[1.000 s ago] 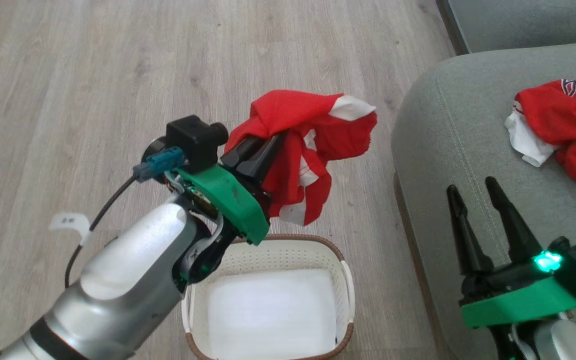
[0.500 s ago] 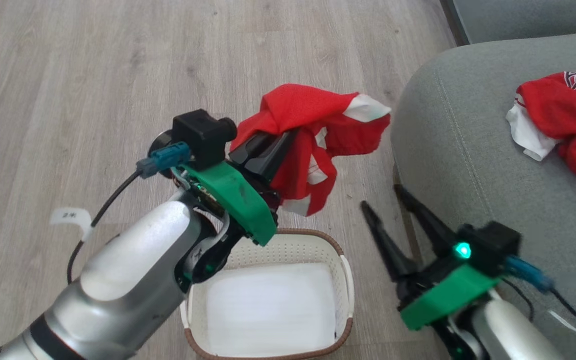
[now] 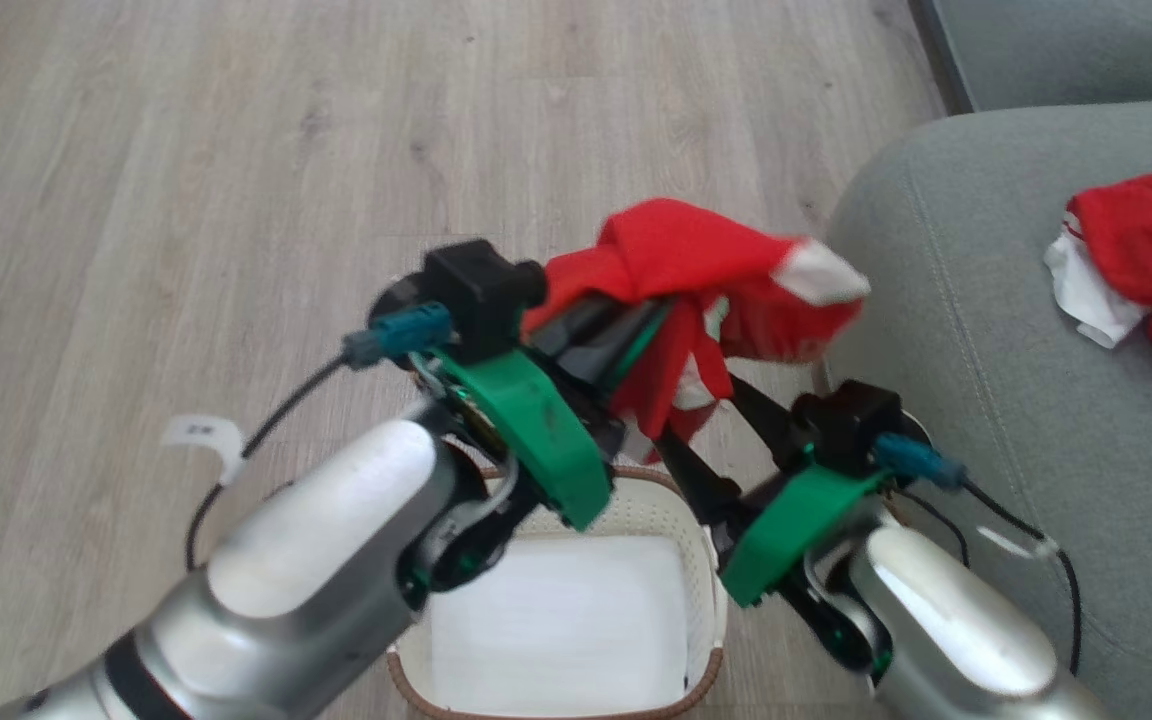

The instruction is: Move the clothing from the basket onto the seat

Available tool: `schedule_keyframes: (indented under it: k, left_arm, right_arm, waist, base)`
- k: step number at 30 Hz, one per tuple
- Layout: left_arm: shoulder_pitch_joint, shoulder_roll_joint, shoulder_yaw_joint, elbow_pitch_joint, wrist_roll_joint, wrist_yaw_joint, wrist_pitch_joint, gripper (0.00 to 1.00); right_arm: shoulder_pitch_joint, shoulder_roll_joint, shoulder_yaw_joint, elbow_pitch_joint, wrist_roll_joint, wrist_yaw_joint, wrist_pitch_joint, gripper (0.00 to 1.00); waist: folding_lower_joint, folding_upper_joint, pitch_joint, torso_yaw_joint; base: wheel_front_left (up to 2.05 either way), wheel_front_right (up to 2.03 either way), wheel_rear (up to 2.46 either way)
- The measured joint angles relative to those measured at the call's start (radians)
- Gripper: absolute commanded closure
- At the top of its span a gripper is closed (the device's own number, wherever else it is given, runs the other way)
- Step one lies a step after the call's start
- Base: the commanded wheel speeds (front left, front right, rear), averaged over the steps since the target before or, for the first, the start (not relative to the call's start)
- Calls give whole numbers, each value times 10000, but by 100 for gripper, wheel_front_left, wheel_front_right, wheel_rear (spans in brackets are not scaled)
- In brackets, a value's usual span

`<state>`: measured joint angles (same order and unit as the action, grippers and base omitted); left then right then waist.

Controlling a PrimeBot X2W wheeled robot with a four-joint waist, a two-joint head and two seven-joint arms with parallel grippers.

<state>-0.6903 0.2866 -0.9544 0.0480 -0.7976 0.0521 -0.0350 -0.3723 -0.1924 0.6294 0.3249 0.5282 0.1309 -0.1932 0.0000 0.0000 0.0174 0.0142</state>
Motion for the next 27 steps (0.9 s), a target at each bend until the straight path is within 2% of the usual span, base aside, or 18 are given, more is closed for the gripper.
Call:
schedule_keyframes:
  k: [6, 10, 11, 12, 13, 20, 27]
  left_arm:
    - [1, -242, -190, -98, -81, -81, 90, 100]
    - [2, -311, -286, -96, -107, -81, 157, 100]
    - [3, -326, -309, -96, -165, -81, 157, 100]
    - [4, -334, -314, -96, -180, -81, 157, 100]
    - [4, -334, -314, -96, -182, -81, 157, 100]
    - [7, -270, -290, -67, -199, -4, 144, 100]
    - [53, -104, -77, 274, -274, 102, -10, 100]
  right_arm:
    - [-922, 42, 719, 1127, 418, 0, -278, 0]
    - [-1144, 94, 683, 1524, 493, 0, -477, 0]
    - [-1151, 127, 614, 1584, 493, 0, -516, 9]
    - [-1151, 161, 575, 1628, 491, 0, -548, 67]
    - [-1150, 196, 564, 1662, 477, 0, -550, 100]
    - [-1136, 284, 259, 1593, 441, 0, -550, 100]
    - [-852, 226, -514, 882, 280, 0, -552, 100]
  waist:
    - [0, 0, -82, 297]
    - [0, 0, -119, 449]
    - [0, 0, -122, 471]
    - [0, 0, -114, 486]
    - [0, 0, -103, 497]
    - [1, 0, -4, 424]
    - [1, 0, 39, 275]
  base:
    - [0, 0, 0]
    - [0, 0, 0]
    - [0, 0, 0]
    - [0, 0, 0]
    - [0, 0, 0]
    - [0, 0, 0]
    - [0, 0, 0]
